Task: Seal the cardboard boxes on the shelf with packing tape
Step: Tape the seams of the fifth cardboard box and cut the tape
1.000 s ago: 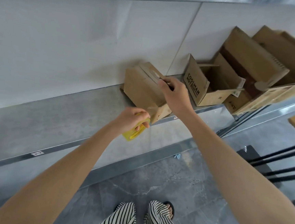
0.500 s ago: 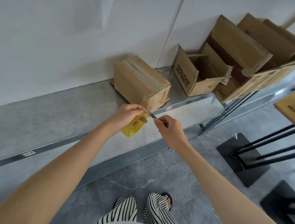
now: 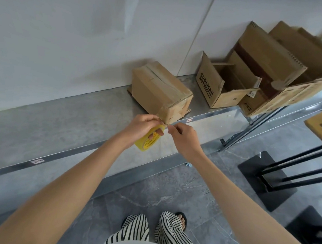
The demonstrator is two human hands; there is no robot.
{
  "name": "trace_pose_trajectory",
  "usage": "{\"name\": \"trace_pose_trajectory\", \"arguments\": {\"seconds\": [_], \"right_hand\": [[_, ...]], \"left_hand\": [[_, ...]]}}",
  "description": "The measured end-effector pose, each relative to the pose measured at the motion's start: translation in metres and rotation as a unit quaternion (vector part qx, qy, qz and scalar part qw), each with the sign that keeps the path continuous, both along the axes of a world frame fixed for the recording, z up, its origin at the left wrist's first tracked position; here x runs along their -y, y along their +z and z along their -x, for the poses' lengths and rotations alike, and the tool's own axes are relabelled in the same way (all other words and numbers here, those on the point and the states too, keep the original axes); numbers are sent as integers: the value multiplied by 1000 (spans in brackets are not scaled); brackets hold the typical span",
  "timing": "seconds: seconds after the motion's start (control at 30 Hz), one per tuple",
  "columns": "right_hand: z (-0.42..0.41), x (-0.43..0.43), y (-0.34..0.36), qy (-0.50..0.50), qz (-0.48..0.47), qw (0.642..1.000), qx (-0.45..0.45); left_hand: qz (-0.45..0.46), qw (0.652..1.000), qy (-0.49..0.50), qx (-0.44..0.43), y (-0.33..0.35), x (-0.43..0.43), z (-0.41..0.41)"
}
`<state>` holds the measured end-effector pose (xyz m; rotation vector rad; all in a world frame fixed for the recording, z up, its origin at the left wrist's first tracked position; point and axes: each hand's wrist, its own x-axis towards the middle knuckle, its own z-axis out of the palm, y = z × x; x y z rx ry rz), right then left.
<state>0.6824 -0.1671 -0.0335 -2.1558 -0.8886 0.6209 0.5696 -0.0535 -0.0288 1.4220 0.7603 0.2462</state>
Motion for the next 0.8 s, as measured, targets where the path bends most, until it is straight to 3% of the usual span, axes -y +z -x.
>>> {"name": "trace_pose_trajectory", "arguments": {"seconds": [0.13,0.3,0.53,0.67,0.8], "right_hand": [[-5,2,0,15,8,1000,3],[-19,17,7,33,39,995,91],[-22,3,54,42,-162,956,239],[-40,-57,76,97,-62,954,278],[-54,-88,67,180,61,912,364]], "left_hand": [[1,1000,4,-7,0,-3,2],[4,1000,18,-11,-1,-8,6],[-45,998,-5,-54,-2,-7,3],[-52,998,-4,-44,0,-6,5],[-84,994,-7,-64,2,-4,16]]}}
